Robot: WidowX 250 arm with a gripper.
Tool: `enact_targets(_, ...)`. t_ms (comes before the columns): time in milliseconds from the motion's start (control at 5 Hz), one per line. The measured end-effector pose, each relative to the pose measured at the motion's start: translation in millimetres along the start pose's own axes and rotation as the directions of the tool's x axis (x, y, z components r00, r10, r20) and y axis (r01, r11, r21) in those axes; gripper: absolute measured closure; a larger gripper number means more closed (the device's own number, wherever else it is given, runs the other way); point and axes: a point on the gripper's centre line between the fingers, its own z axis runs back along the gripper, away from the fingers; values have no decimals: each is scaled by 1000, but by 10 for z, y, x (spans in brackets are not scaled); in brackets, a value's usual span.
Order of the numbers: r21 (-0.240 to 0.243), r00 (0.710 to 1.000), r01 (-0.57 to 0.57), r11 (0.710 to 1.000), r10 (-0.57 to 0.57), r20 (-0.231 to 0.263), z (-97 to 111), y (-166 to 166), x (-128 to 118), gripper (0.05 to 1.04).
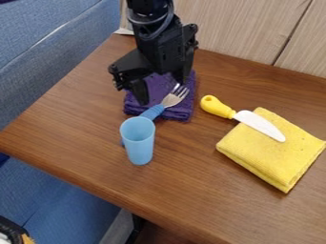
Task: Put up the blue glass
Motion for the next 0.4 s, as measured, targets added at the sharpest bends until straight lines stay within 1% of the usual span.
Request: enact_targets(400,0,1000,-2,1000,2,1,0,-1,-2,83)
